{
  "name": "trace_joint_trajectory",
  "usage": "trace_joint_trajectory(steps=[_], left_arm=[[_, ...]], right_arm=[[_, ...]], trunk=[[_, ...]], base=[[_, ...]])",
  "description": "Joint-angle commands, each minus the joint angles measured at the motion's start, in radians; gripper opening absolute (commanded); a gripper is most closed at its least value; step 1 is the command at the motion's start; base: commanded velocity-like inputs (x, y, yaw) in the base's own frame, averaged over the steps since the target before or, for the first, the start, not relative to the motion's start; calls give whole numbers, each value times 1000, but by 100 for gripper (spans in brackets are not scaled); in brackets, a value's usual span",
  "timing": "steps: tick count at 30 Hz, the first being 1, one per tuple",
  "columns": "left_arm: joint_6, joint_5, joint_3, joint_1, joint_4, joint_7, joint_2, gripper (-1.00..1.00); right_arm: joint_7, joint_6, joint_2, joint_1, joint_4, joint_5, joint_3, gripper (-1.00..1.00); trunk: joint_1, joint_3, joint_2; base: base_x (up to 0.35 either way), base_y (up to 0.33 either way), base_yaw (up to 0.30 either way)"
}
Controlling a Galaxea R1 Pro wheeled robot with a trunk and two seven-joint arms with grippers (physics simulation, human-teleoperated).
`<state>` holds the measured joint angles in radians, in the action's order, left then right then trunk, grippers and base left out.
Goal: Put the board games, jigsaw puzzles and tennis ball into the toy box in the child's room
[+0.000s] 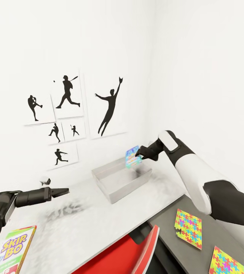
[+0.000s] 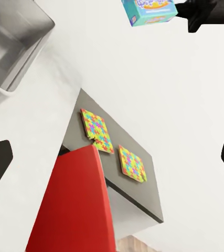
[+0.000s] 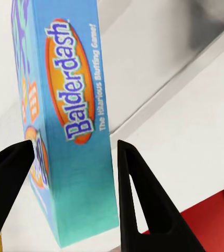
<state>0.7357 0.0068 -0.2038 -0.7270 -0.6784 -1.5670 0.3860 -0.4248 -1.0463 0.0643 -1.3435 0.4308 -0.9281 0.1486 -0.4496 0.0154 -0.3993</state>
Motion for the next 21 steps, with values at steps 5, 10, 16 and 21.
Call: trace_joint_trajectory(steps=[5, 10, 16, 21], left_arm=[[49, 41, 10, 0, -2, -4, 7, 100], [93, 51, 12, -3, -6, -4, 0, 100], [126, 53, 14, -4, -37, -4, -15, 100], [128, 53, 40, -3, -50, -4, -19, 100]], right_arm=[[-8, -1, 3, 0, 36, -6, 98, -100], [-7, -1, 29, 0, 84, -2, 154, -100], [-8, -1, 44, 0, 96, 18, 202, -100], [-9, -1, 45, 0, 100, 21, 209, -100]], trunk=[[0, 0, -1], [0, 0, -1], [0, 0, -1], [0, 0, -1]], base=[[0, 0, 0], [0, 0, 0], [0, 0, 0], [0, 0, 0]])
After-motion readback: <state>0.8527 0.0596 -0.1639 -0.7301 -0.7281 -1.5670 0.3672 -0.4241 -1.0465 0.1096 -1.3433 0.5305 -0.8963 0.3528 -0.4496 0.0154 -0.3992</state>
